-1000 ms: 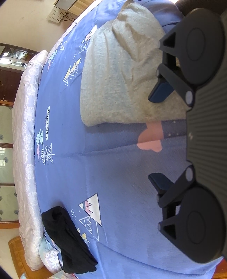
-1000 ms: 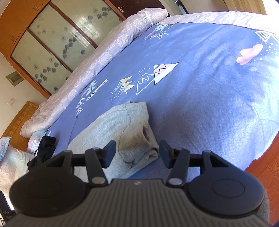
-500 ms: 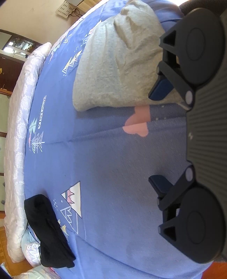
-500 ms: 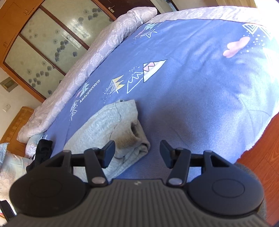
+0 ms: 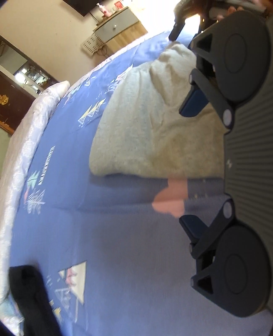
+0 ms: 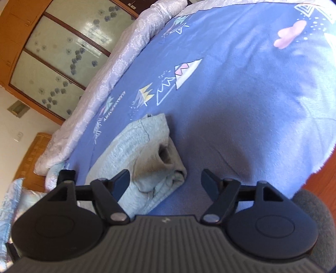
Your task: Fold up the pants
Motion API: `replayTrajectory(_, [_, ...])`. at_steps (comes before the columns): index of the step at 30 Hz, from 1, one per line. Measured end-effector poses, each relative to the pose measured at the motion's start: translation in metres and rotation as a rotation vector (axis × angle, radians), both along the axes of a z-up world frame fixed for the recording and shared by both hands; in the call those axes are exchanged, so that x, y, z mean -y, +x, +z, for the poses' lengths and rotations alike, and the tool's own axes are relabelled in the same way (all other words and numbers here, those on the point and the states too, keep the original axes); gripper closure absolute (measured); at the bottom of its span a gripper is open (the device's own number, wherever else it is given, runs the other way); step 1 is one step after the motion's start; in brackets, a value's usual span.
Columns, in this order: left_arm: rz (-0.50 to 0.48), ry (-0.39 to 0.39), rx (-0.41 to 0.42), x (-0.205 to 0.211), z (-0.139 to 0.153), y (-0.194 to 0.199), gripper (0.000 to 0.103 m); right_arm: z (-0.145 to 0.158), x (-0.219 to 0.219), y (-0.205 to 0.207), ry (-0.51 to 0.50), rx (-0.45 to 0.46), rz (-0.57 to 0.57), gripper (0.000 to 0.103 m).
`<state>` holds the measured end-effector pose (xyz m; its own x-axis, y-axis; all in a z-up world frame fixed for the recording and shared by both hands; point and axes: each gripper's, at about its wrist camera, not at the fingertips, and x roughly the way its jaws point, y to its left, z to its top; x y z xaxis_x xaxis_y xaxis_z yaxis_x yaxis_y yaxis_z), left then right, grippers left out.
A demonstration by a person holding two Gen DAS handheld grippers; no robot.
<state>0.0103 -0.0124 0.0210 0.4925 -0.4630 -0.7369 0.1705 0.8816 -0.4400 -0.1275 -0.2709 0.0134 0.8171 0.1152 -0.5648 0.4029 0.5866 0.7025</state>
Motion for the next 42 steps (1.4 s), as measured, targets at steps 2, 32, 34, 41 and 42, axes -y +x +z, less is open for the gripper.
replayTrajectory(2, [-0.004,-0.010,-0.020,0.005,-0.004,0.007,0.000,-0.002,0.004,0.006,-0.004,0.002,0.005,0.024])
replayTrajectory(32, [-0.034,-0.077,0.053,0.045,-0.003,0.040,0.081,0.005,-0.066,0.060,-0.084,0.146,0.299,0.070])
replayTrajectory(34, [-0.026,-0.119,0.074,0.035,0.005,0.036,0.083,0.019,-0.071,0.059,-0.069,0.203,0.318,0.070])
replayTrajectory(41, [0.055,-0.179,0.254,-0.022,0.050,0.000,0.083,0.066,-0.100,0.056,-0.069,0.391,0.431,0.070])
replayTrajectory(42, [0.071,-0.166,0.283,-0.031,0.055,-0.006,0.083,0.068,-0.104,0.055,-0.072,0.412,0.448,0.070])
